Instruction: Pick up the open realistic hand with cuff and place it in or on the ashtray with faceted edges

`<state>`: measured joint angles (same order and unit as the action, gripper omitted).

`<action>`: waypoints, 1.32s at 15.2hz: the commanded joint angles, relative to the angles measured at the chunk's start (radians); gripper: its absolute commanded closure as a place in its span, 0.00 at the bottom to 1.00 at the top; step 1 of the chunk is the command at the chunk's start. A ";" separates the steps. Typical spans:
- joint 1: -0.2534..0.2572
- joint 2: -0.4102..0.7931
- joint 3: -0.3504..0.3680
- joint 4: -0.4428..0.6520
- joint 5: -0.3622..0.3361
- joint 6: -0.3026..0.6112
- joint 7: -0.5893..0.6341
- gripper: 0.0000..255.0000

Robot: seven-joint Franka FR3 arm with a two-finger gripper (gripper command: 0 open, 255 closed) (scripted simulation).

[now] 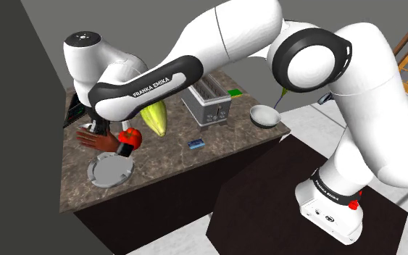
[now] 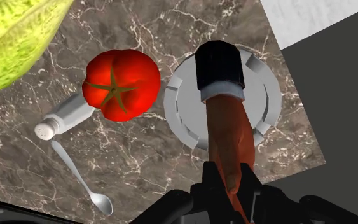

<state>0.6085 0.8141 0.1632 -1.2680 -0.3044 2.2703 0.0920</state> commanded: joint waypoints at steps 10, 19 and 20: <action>0.017 0.101 -0.016 0.032 -0.017 0.068 0.024 1.00; 0.023 0.163 -0.026 0.046 -0.026 0.117 0.035 1.00; 0.023 0.163 -0.026 0.046 -0.026 0.117 0.035 1.00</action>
<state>0.6308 0.9731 0.1375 -1.2232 -0.3308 2.3882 0.1267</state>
